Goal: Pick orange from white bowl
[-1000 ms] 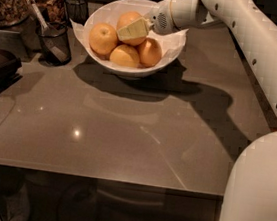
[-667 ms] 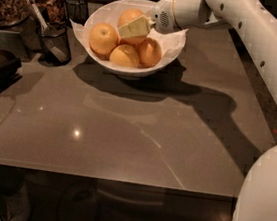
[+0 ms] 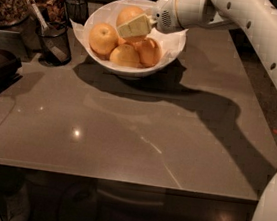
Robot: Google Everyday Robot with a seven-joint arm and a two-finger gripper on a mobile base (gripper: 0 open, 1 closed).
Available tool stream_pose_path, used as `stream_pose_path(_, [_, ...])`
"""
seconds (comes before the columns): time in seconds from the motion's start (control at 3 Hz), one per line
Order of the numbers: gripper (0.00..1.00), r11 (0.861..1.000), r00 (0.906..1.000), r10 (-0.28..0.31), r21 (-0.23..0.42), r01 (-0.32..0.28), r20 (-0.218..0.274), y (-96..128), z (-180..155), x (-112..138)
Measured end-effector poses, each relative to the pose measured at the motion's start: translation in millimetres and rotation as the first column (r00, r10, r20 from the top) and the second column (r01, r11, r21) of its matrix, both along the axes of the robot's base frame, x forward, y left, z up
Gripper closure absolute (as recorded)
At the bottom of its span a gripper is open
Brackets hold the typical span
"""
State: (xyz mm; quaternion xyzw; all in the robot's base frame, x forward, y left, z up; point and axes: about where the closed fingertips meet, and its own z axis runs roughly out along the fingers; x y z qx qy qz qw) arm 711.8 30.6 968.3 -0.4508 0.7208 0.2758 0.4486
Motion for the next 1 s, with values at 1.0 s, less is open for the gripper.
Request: stream_pose_path(1.0, [1.0, 1.0, 0.9997, -0.017, -0.002, 0.017, -0.019, -5, 17, -49])
